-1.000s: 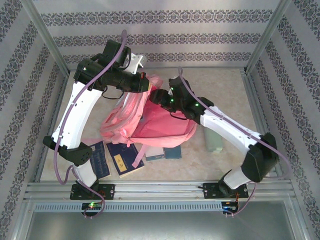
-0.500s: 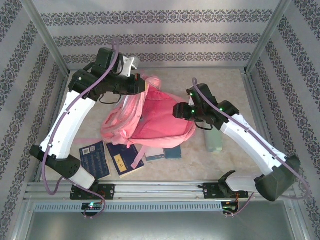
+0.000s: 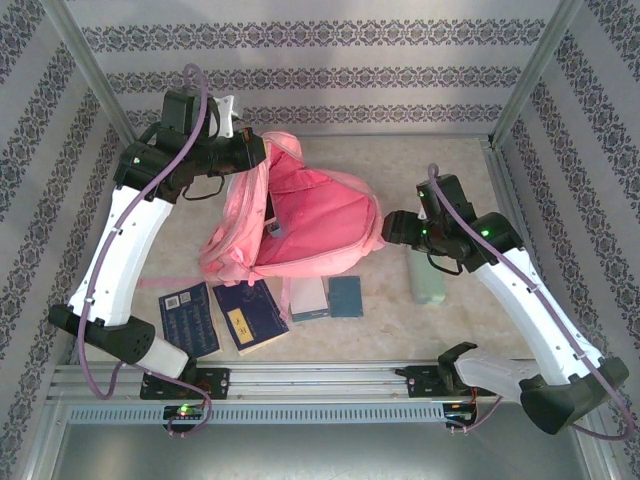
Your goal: Pack the student bag
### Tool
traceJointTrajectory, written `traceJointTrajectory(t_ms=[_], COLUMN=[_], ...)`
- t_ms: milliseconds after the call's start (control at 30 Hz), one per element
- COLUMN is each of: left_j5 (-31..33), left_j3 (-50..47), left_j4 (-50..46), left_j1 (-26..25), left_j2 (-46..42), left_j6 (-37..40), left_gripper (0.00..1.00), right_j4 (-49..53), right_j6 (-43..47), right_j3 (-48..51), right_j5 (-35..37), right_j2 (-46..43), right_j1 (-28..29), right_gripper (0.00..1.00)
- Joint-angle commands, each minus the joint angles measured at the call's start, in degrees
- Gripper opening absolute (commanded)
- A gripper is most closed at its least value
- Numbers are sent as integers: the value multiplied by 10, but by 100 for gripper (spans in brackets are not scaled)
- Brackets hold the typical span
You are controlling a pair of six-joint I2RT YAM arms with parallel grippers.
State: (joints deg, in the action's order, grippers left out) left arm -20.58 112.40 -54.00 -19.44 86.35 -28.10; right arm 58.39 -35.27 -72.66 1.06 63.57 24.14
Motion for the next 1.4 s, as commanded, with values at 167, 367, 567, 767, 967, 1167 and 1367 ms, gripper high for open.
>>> traceJointTrajectory(t_ms=[167, 367, 567, 767, 967, 1167, 1367], left_j5=[-38, -72, -89, -99, -105, -113, -120], left_j3=[-30, -45, -58, -77, -91, -96, -102], left_j4=[138, 155, 165, 174, 180, 184, 186], left_j1=[7, 7, 7, 7, 7, 7, 7], left_j2=[-30, -30, -29, -41, -46, -49, -50], left_j6=[-29, -40, -48, -50, -52, -56, -65], left_gripper=[0, 0, 0, 0, 0, 0, 0], right_j4=[47, -46, -103, -189, -200, -145, -153], right_j6=[47, 45, 51, 26, 1, -2, 8], right_j3=[97, 186, 224, 278, 284, 285, 275], right_j5=[57, 84, 82, -56, -110, -27, 0], right_j2=[49, 110, 178, 185, 176, 178, 229], right_j1=[-87, -111, -141, -181, -164, -156, -149], right_gripper=[98, 98, 98, 98, 98, 98, 98])
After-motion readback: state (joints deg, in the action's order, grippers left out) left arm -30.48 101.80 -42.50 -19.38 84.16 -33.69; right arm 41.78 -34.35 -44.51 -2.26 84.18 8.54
